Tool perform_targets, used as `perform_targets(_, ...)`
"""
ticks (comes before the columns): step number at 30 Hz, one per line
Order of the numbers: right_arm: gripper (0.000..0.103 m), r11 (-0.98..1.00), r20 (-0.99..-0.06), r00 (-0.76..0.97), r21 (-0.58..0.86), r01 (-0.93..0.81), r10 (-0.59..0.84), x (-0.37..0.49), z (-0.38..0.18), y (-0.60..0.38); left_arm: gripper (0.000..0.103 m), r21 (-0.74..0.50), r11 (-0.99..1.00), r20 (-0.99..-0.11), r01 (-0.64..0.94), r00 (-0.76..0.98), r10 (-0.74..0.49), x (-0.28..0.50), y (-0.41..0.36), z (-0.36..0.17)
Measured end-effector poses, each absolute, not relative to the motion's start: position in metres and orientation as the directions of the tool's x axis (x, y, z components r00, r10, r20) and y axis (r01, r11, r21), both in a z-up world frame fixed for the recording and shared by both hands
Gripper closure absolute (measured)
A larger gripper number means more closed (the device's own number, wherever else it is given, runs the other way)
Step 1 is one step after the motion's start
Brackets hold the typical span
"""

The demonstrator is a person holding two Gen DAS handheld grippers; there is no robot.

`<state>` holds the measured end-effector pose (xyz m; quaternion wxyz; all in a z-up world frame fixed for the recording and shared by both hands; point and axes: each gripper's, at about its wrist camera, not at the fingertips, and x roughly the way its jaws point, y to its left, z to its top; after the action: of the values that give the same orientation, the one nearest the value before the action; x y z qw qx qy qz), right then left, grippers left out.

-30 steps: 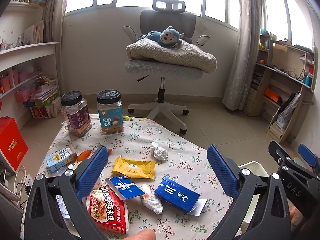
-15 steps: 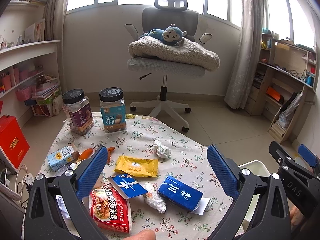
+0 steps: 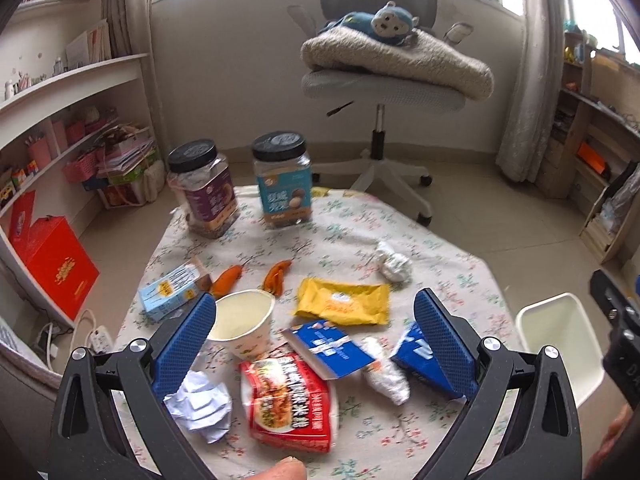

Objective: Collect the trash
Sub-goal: 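Lower the left tool toward the light-blue milk carton, then grasp the light-blue milk carton with the left tool while the right tool grasps the white paper cup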

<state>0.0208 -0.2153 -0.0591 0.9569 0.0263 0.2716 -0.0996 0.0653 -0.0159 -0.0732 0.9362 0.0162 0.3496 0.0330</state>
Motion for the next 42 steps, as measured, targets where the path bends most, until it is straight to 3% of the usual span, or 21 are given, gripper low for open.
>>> perform_targets(5,0.007,0.993,-0.615,0.783,-0.006,0.121,-0.099,0.041,-0.077,-0.191,0.007,0.035,0.996,-0.791,-0.084,0.607,0.079,0.094,0.045,-0.099)
perform_targets(12,0.007,1.0,-0.706,0.709,-0.012,-0.007,-0.003,0.064,-0.101,-0.152,0.007,0.139,0.989,-0.897,-0.058,0.415,0.151,0.124,0.114,-0.136)
perform_targets(15,0.007,0.998,-0.724,0.689,-0.024,-0.059,0.024,0.069,-0.108,-0.135,0.007,0.184,0.982,-0.92,-0.046,0.344,0.189,0.129,0.137,-0.155)
perform_targets(22,0.007,0.988,-0.763,0.643,-0.041,-0.15,0.066,0.082,-0.124,-0.097,0.007,0.136,0.99,-0.953,-0.041,0.266,0.142,0.134,0.166,-0.182)
perform_targets(31,0.007,0.977,-0.775,0.623,-0.034,-0.211,0.108,0.094,-0.131,-0.063,0.007,0.159,0.987,-0.965,0.018,0.213,0.151,0.145,0.165,-0.208)
perform_targets(35,0.007,0.973,-0.783,0.606,-0.006,-0.229,0.138,0.102,-0.135,-0.052,0.032,0.127,0.99,-0.974,0.056,0.194,0.114,0.145,0.159,-0.213)
perform_targets(42,0.007,0.953,-0.769,0.604,0.025,-0.302,0.211,0.115,-0.134,-0.026,0.038,0.07,0.995,-0.961,0.077,0.271,0.047,0.131,0.157,-0.186)
